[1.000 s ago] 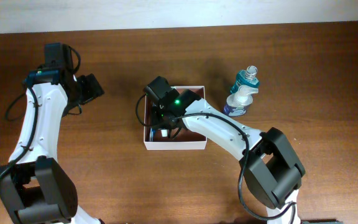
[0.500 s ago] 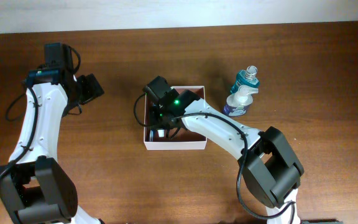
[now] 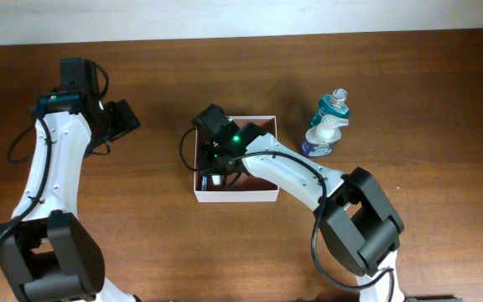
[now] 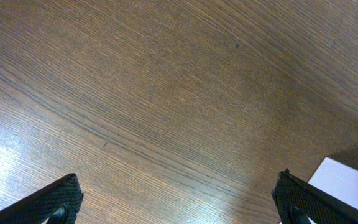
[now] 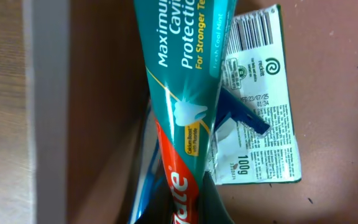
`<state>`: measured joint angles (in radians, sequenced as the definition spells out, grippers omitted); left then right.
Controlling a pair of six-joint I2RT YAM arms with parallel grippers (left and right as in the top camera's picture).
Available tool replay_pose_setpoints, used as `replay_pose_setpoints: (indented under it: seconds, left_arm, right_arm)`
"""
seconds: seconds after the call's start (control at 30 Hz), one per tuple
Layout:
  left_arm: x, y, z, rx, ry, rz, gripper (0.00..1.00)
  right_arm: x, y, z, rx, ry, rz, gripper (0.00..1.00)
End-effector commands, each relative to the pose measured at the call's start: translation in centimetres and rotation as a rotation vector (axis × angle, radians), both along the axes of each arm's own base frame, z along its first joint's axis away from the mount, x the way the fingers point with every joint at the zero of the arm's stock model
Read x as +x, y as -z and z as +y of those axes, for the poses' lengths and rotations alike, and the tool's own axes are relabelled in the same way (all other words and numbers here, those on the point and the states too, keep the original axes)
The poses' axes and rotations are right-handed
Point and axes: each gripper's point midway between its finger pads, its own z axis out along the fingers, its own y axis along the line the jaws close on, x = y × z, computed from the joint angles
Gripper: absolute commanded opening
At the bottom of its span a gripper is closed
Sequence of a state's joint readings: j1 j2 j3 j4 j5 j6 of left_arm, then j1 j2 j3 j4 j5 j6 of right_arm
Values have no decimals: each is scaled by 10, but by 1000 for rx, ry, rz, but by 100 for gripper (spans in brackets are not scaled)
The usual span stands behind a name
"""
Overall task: Pack container
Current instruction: 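Lower the tube into the box beside the toothbrush and razor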
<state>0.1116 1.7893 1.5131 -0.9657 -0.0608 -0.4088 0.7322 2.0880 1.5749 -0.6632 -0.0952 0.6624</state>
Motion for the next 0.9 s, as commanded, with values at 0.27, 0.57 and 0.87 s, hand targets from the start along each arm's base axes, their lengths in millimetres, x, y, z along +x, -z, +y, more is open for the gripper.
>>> replay_pose_setpoints:
  seconds: [0.27,0.57,0.87]
  left_arm:
    - [2,-13,3,13,-1,-34,99]
    - [2,-13,3,13,-1,-34,99]
    - [2,-13,3,13,-1,-34,99]
  right_arm:
    - [3,-4,8,18,-1,-12,22]
    - [1,-4,10,29,-8,-3,34]
    - [2,-8,8,31,-39,-10,38]
